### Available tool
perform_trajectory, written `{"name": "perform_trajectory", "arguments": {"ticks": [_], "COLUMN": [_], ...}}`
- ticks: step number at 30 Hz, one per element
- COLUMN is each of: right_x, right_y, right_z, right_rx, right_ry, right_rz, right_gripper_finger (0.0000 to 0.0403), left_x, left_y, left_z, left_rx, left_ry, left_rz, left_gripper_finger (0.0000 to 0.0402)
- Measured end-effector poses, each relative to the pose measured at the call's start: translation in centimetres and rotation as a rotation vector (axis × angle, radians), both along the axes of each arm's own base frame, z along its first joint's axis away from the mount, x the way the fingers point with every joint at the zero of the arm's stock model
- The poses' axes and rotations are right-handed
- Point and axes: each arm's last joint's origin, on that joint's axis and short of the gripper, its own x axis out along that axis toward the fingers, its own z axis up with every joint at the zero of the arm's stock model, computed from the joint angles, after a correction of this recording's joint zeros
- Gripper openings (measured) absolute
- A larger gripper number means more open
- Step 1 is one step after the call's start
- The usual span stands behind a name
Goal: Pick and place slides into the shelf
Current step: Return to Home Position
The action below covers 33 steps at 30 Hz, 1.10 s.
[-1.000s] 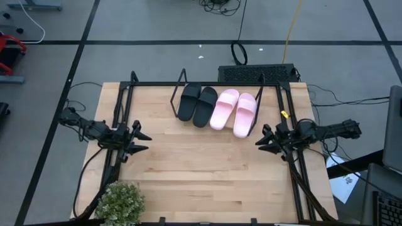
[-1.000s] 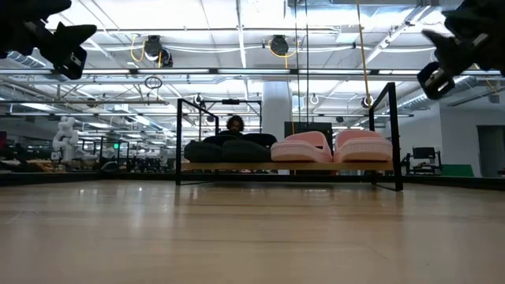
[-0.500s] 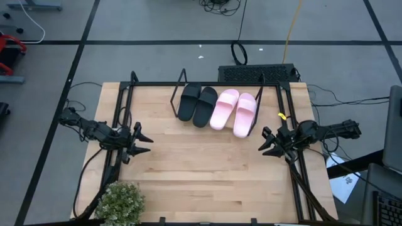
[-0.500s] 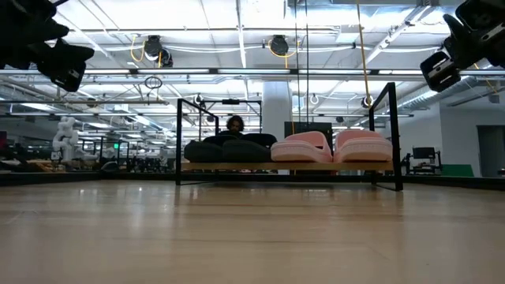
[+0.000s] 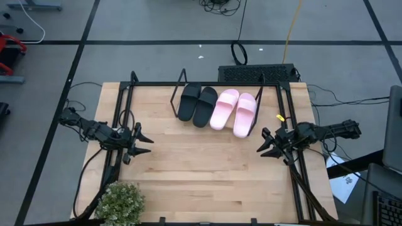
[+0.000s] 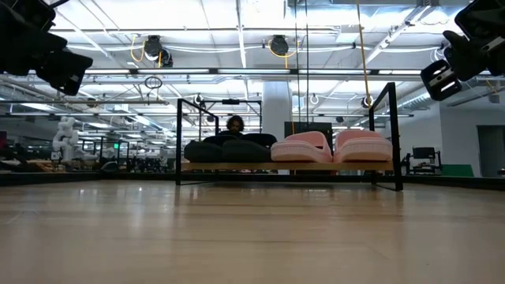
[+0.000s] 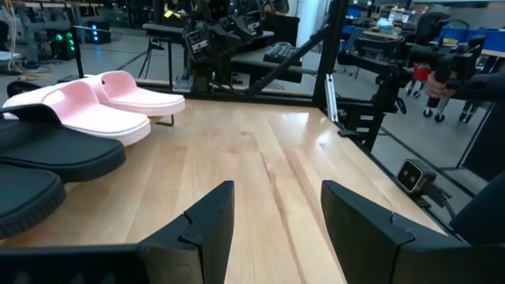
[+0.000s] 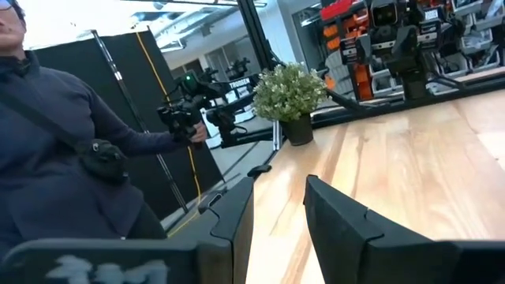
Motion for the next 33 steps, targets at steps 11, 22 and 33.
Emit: {"name": "perform_trajectory", "arguments": {"ticks": [11, 22, 33], "right_x": [0.05, 0.11, 0.11], "right_y": [-0.01, -0.14, -0.14], "right_z": [-0.07, -0.07, -0.07], "right_rx": [-0.009, 0.006, 0.044], "right_ry": [-0.015, -0.006, 0.011], "right_rz": [-0.009, -0.056, -0.052], "right_gripper_finger": [0.0106, 0.0106, 0.0106], "left_x": [-0.01, 0.01, 0.02], "left_y": [0.0, 0.04, 0.05], "left_z": [-0.06, 0.05, 0.05], "left_rx": [0.001, -0.051, -0.047], "left_ry": [0.006, 0.006, 0.005], "left_rz": [0.0, 0.02, 0.024], "left_gripper_finger": [0.0189, 0.0189, 0.0189]}}
